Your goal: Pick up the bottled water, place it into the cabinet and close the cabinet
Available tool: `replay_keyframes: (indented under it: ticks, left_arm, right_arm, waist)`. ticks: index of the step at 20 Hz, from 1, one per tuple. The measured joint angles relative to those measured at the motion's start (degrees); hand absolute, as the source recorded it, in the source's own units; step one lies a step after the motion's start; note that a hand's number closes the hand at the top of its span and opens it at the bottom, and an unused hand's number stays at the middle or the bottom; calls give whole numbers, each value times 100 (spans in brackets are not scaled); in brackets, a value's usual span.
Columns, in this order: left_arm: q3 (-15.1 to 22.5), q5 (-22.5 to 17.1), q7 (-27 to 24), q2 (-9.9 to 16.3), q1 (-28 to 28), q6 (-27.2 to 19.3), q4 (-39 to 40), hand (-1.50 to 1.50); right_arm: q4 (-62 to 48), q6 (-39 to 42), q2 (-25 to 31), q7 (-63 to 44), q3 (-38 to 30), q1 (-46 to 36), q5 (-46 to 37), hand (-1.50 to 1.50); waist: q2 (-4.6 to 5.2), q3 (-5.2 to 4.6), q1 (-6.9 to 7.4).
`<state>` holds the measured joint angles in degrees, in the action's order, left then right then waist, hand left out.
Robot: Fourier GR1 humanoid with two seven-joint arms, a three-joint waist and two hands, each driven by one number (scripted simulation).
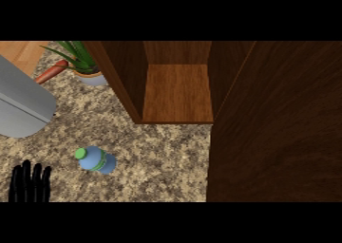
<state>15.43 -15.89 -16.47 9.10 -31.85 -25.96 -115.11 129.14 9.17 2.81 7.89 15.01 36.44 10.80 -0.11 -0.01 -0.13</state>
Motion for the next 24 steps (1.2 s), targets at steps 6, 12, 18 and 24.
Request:
replay_keyframes:
  ticks: [6, 12, 18, 24]
  left_arm:
    - [-519, -347, -183, 65, 343, 464, 869, -150]
    - [-1013, -665, -297, 11, 1032, 858, 1993, -150]
    - [-1353, -946, -700, -166, 1375, 1356, 3130, -150]
    - [-1798, -1248, -952, -177, 2037, 1907, 4304, -150]
  right_arm:
    - [41, -59, -7, 22, 135, 61, -74, -150]
    - [115, 32, 103, 209, 154, 284, -3, -150]
    - [85, -50, 82, 219, 216, 245, -15, -150]
    - [-31, -55, 103, 450, 389, 349, -144, -150]
  waist:
    - [2, -1, -8]
    - [4, 0, -28]
    - [6, -1, -21]
    - [7, -1, -31]
